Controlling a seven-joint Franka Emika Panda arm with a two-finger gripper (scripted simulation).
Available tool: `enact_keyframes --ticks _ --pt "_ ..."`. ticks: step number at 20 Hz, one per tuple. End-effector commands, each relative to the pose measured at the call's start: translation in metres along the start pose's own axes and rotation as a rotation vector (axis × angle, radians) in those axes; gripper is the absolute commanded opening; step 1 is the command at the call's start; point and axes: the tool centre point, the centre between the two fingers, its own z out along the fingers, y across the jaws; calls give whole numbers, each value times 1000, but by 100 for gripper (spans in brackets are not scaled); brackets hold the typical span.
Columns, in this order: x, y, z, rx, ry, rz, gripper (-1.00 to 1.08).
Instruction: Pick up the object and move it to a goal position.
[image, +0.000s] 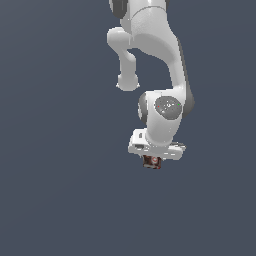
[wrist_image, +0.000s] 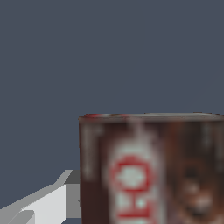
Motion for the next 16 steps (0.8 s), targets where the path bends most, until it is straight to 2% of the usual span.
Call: enact_keyframes --ticks 1,10,16 --pt "-12 -12 -24 0 1 -1 -100" --pt "-51 -53 -105 -1 2 -1 -100" --pt "-67 -72 -143 -1 2 -1 -100"
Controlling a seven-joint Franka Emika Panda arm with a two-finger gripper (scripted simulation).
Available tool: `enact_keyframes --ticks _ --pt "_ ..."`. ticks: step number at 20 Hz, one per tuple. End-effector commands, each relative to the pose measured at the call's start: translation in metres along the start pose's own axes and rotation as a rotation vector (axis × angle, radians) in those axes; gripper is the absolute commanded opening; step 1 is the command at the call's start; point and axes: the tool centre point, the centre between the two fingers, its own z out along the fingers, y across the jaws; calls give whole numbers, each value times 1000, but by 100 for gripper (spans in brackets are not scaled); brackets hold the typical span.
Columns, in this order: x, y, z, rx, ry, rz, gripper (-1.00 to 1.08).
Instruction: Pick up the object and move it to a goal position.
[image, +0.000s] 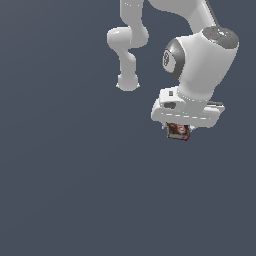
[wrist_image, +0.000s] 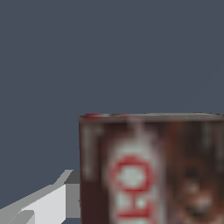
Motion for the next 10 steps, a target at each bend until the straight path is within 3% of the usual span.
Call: enact_keyframes --ticks 1,10 --pt "-6 -6 -12 -1 -1 1 -100" --pt "-8 -11 -20 0 -1 1 -100"
